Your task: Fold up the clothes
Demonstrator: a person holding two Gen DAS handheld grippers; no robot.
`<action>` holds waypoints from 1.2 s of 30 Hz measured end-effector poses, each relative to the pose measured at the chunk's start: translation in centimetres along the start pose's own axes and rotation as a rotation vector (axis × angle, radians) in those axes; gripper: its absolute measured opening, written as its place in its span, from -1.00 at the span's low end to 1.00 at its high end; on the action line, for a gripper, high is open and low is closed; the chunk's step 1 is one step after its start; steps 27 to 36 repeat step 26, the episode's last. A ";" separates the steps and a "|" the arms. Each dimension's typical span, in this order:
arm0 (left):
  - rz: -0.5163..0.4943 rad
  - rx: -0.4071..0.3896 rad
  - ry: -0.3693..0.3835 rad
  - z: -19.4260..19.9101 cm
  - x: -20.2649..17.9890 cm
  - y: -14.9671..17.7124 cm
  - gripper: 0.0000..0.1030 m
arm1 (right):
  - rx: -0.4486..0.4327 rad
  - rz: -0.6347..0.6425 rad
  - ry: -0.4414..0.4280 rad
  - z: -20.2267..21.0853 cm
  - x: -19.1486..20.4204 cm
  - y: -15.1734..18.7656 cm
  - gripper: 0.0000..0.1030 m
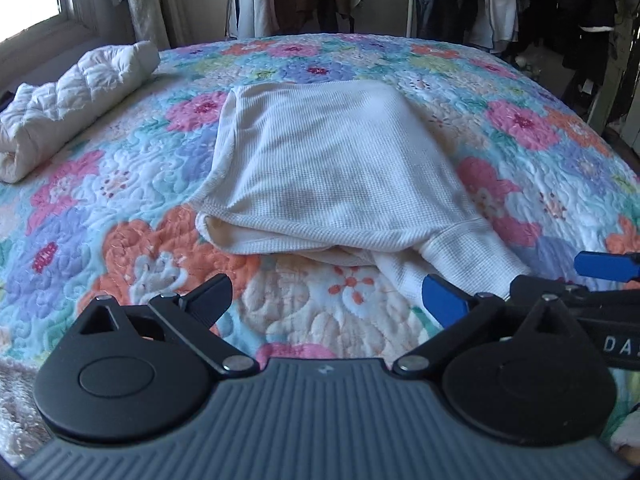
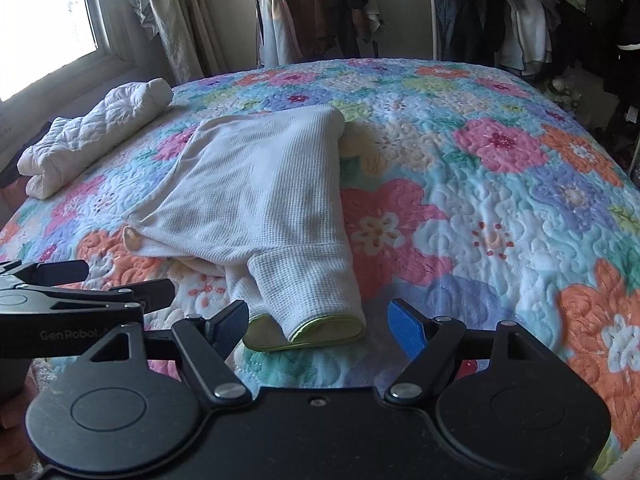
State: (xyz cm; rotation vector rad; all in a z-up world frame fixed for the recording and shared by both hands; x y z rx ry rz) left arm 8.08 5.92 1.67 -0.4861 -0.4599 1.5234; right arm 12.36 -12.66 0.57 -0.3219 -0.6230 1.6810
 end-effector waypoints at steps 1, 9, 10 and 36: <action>0.005 0.004 0.001 -0.1 0.0 0.0 1.00 | -0.001 0.004 0.006 0.0 0.0 0.0 0.57; 0.010 0.014 -0.038 -0.6 -0.1 -0.3 1.00 | 0.007 0.012 0.019 -0.4 0.0 0.1 0.57; 0.008 0.014 -0.037 -0.6 -0.1 -0.4 1.00 | 0.008 0.012 0.021 -0.4 0.0 0.1 0.57; -0.035 -0.024 -0.063 -0.3 -0.7 -0.4 1.00 | 0.017 0.006 0.030 -0.7 -0.2 0.4 0.57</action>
Point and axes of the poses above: each gripper's, at about its wrist camera, not at the fingertips, and z roughly against the way its jaws point, x to its left, y to its underside, the point moved 2 cm from there along -z, roughly the way its jaws point, and after that the axes turned 12 degrees about x, right-handed, at the moved point
